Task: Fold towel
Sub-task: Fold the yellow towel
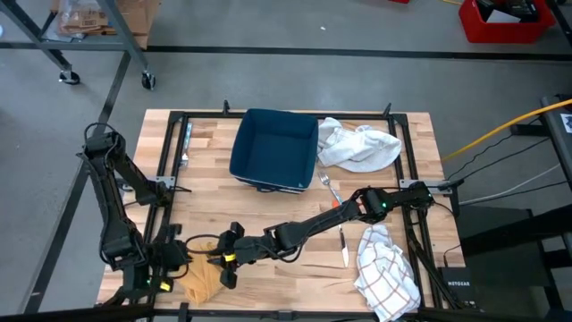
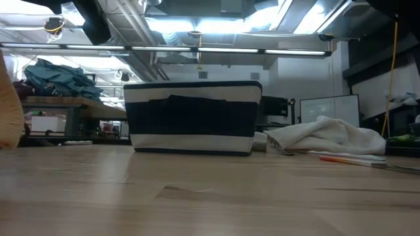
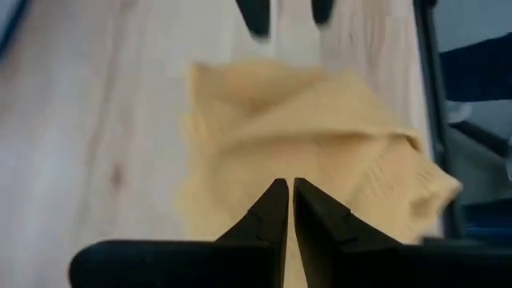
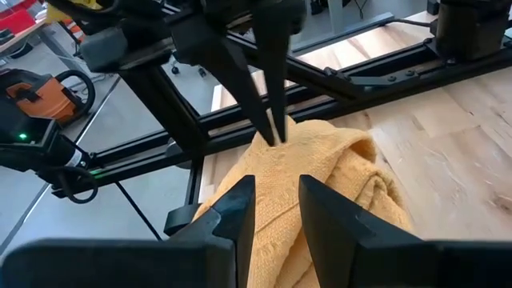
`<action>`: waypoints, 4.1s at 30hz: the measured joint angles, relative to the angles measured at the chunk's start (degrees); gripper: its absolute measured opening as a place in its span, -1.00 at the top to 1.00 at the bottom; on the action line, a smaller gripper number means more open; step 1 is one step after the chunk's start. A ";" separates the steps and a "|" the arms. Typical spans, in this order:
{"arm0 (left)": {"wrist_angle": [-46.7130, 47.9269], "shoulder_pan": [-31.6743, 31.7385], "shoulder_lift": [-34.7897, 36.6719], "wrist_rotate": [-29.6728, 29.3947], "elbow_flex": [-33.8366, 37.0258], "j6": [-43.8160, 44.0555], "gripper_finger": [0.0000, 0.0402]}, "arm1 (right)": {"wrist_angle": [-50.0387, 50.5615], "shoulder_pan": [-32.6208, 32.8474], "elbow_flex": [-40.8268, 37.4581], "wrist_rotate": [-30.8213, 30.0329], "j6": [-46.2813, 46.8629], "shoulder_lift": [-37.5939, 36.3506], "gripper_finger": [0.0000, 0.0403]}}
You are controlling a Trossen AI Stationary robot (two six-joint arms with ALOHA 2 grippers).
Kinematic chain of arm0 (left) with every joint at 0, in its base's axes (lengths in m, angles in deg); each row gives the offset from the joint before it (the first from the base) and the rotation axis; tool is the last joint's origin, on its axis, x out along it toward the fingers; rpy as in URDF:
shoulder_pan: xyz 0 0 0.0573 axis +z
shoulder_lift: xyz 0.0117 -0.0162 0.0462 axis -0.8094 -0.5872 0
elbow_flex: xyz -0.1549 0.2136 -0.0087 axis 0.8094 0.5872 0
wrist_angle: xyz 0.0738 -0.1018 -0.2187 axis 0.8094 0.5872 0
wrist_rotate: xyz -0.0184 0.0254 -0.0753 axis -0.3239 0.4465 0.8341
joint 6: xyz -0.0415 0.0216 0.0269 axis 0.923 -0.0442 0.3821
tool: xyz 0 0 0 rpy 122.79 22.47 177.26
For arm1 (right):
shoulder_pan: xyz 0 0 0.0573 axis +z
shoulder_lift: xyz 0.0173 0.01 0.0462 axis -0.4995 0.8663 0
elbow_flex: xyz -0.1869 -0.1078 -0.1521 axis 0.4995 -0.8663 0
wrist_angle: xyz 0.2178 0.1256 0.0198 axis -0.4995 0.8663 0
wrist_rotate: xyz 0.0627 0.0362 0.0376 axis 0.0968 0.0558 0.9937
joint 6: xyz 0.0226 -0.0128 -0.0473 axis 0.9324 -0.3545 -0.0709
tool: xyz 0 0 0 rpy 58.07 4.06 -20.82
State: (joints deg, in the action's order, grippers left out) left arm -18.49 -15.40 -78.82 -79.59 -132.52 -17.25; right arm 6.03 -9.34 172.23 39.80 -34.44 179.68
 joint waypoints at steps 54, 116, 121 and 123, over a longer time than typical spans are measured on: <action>0.97 17.48 -0.04 16.96 -2.06 -35.59 0.07 | 14.85 1.13 0.00 0.59 -0.44 0.00 0.50; 25.83 20.80 5.19 -38.71 -44.72 -53.59 1.00 | 18.74 4.22 0.94 29.85 -1.79 0.02 0.50; 25.92 20.80 5.25 -37.30 -44.72 -52.76 1.00 | 22.87 4.91 0.93 27.91 -1.83 0.01 0.50; 25.94 20.80 4.85 -36.86 -44.72 -52.02 1.00 | 24.22 5.02 0.92 23.39 -1.63 0.07 0.50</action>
State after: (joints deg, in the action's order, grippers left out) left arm 7.45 5.40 -73.97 -116.45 -177.24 -69.26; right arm 30.25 -4.32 173.15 63.20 -36.07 179.75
